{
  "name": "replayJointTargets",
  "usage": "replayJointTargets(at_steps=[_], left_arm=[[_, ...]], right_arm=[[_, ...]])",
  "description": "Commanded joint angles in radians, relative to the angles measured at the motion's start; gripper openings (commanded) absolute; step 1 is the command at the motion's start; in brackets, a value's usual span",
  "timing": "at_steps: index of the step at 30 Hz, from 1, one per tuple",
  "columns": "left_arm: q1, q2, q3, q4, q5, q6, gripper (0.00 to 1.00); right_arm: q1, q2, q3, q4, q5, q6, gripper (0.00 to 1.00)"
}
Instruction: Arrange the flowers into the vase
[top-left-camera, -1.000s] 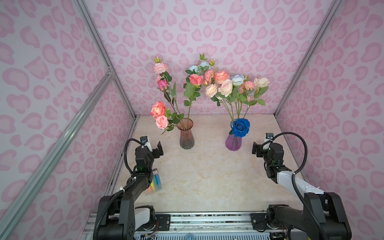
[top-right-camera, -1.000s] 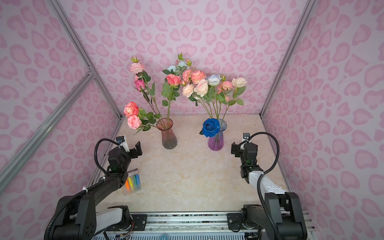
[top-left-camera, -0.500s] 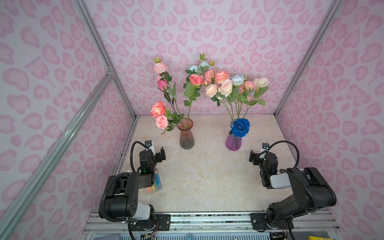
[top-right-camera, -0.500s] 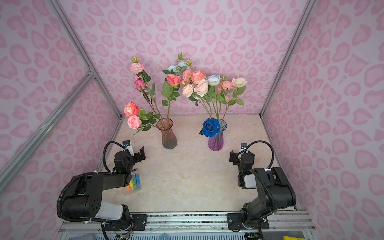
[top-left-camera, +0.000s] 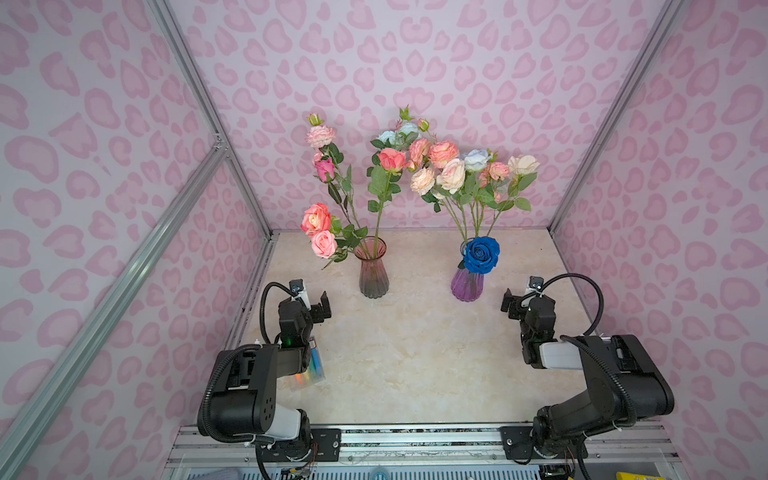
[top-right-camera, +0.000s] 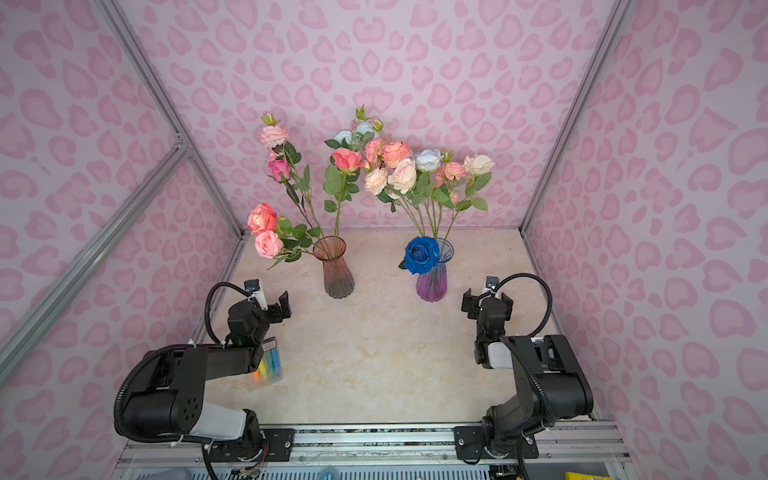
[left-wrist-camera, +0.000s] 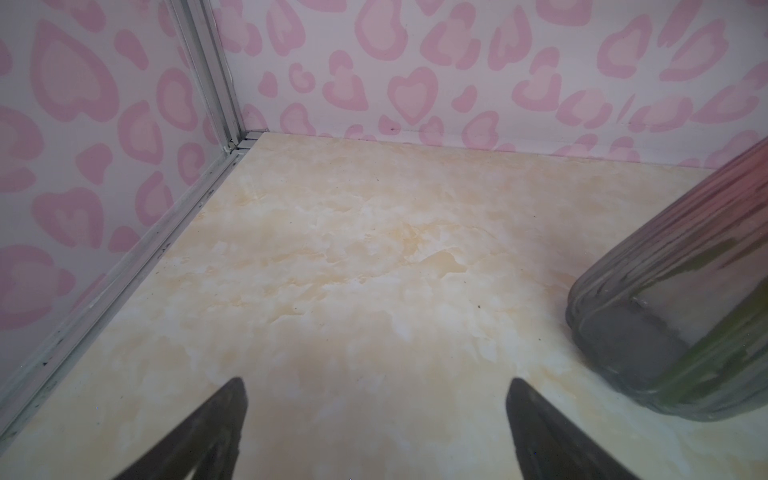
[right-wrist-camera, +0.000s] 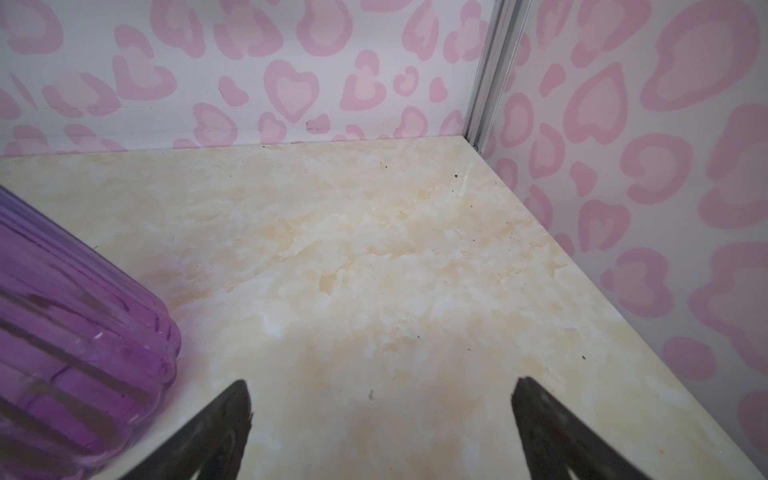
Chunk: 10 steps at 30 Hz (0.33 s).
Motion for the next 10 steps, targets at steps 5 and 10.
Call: replayJointTargets(at_steps=[5,10], left_arm=[[-0.001,0.009,0.016,0.036,-0.003,0.004,0.98],[-0.001,0.000,0.006,0.043,-0.002,0.005,0.98]], right_arm=[[0.001,0.000,0.002,0.009,0.019,0.006,0.99],[0.001,-0.002,0.000,0.010,0.019,0.005,0.99]])
